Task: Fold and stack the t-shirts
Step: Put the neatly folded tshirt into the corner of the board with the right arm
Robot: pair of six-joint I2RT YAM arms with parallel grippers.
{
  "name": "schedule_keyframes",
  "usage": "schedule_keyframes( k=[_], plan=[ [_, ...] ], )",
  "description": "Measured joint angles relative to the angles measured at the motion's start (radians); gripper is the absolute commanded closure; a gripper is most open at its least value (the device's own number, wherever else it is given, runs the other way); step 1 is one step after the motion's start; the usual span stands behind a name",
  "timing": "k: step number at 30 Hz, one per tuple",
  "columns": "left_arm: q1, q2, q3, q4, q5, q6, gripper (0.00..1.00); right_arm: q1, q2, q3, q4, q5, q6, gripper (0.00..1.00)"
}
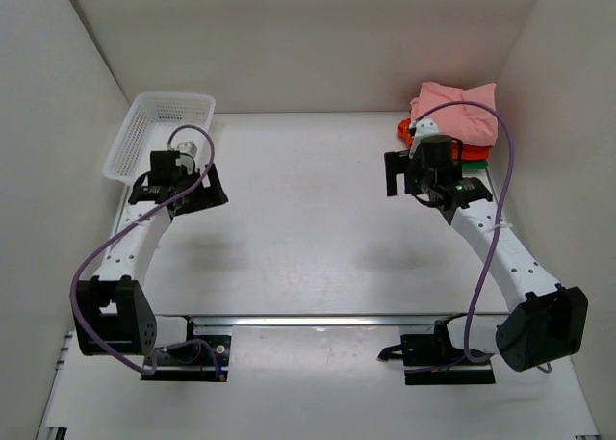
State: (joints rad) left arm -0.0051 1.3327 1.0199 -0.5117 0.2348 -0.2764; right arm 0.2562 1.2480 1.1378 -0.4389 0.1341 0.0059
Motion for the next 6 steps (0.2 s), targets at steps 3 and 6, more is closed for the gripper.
schedule_keyframes(
  k=[3, 6],
  plan=[
    [-0.049, -0.074, -0.047, -0.120, -0.076, 0.089, 0.01, 0.030, -0.007, -0.039, -0.058, -0.016, 0.032, 0.01],
    [-0.095, -0.196, -0.122, -0.174, -0.027, 0.159, 0.01, 0.050, -0.051, -0.073, -0.063, -0.019, 0.051, 0.01]
  ],
)
